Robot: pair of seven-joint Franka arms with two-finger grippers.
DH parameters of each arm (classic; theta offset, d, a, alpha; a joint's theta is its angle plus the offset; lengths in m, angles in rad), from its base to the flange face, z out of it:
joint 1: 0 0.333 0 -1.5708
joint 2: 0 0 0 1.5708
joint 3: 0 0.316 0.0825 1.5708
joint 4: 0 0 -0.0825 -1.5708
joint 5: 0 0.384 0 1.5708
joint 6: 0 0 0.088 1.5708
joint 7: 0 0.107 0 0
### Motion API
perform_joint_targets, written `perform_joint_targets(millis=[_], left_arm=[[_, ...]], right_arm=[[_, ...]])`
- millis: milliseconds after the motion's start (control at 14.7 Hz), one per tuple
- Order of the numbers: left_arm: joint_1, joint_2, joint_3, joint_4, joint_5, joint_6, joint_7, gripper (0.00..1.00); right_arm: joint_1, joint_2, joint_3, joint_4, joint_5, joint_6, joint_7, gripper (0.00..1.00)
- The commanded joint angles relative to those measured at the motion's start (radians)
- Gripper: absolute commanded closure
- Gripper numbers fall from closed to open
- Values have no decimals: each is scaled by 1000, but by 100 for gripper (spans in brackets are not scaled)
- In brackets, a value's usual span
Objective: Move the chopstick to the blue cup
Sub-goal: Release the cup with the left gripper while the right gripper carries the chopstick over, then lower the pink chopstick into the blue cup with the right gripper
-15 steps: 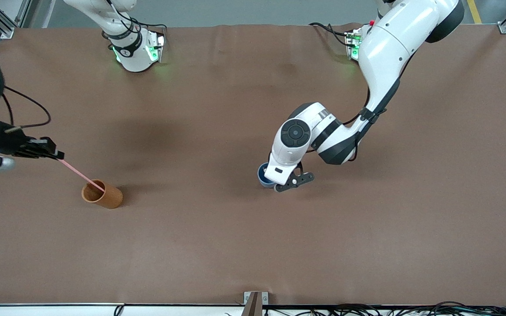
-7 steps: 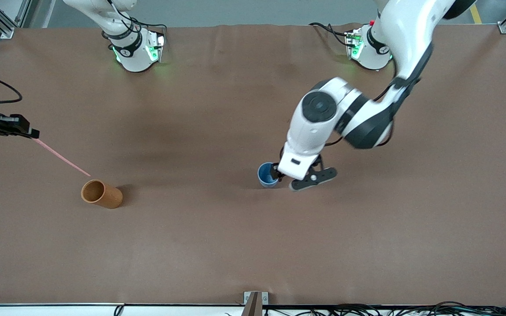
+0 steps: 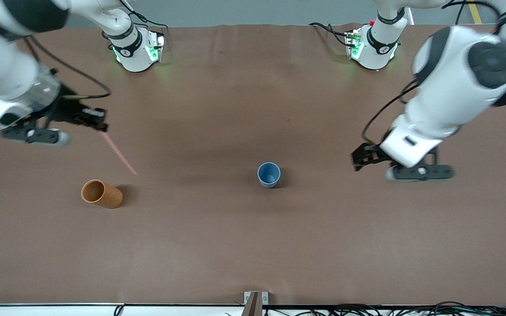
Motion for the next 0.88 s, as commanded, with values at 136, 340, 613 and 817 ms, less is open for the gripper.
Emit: perform_joint_targets(millis=[136, 340, 613, 817], left_arm=[[48, -167, 31, -27, -16, -188, 218, 0], [56, -213, 30, -30, -24, -264, 192, 0], [59, -256, 39, -30, -21, -307, 209, 0], [74, -253, 38, -51, -15, -301, 209, 0]], right_arm=[[251, 162, -13, 172, -22, 93, 455, 97], [352, 297, -13, 326, -21, 125, 667, 99], [429, 400, -10, 401, -12, 188, 796, 99], [451, 447, -7, 406, 14, 245, 830, 99]])
